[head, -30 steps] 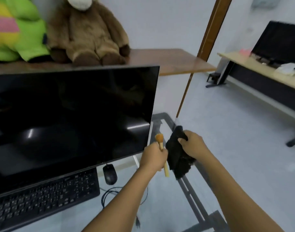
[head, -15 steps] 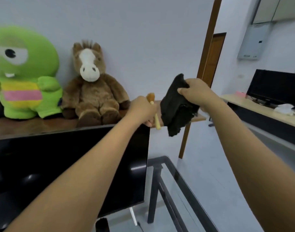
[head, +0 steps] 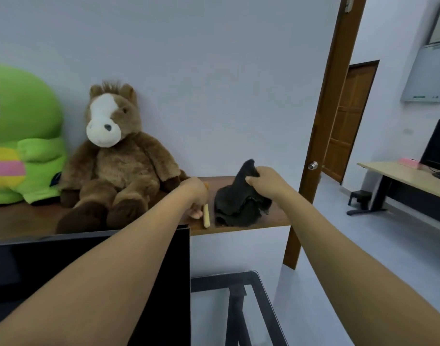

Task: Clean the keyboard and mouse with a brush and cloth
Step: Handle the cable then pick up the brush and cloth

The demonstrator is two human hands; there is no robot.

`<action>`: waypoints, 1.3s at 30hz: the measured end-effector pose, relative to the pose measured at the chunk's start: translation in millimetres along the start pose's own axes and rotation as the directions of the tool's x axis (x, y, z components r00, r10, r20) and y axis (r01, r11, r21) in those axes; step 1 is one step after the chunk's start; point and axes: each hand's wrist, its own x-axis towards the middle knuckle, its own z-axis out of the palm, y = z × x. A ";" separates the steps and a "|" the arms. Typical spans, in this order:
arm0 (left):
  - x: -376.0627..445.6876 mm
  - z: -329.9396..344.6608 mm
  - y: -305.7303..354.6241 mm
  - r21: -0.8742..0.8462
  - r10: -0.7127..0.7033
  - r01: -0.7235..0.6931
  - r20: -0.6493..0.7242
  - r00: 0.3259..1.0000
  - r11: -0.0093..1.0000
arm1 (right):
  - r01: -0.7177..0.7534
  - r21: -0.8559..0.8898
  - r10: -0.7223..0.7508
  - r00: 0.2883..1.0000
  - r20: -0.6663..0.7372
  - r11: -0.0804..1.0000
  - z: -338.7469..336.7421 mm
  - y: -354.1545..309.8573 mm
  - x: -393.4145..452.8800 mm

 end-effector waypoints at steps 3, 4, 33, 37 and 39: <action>9.8 5.7 5.5 0.083 0.050 -0.042 -0.090 0.995 0.996 | 0.014 -0.251 -0.017 1.000 -0.008 0.968 0.3 21.5 11.1; 13.0 5.5 7.3 0.117 0.065 -0.050 -0.130 0.989 0.992 | 0.015 -0.293 -0.017 1.000 -0.003 0.956 1.8 24.8 12.1; 16.8 56.8 41.8 0.635 0.180 0.015 -0.240 0.954 0.772 | -0.158 -0.228 0.141 0.986 -0.090 0.961 22.0 21.7 2.4; 15.5 69.1 38.7 0.560 0.278 -0.013 -0.393 0.877 0.829 | -0.038 -0.458 -0.035 0.988 -0.151 0.888 30.7 25.2 -0.2; 17.2 73.0 38.3 0.517 0.342 -0.096 -0.407 0.847 0.851 | 0.072 -0.449 -0.115 0.991 -0.068 0.891 34.6 29.7 3.8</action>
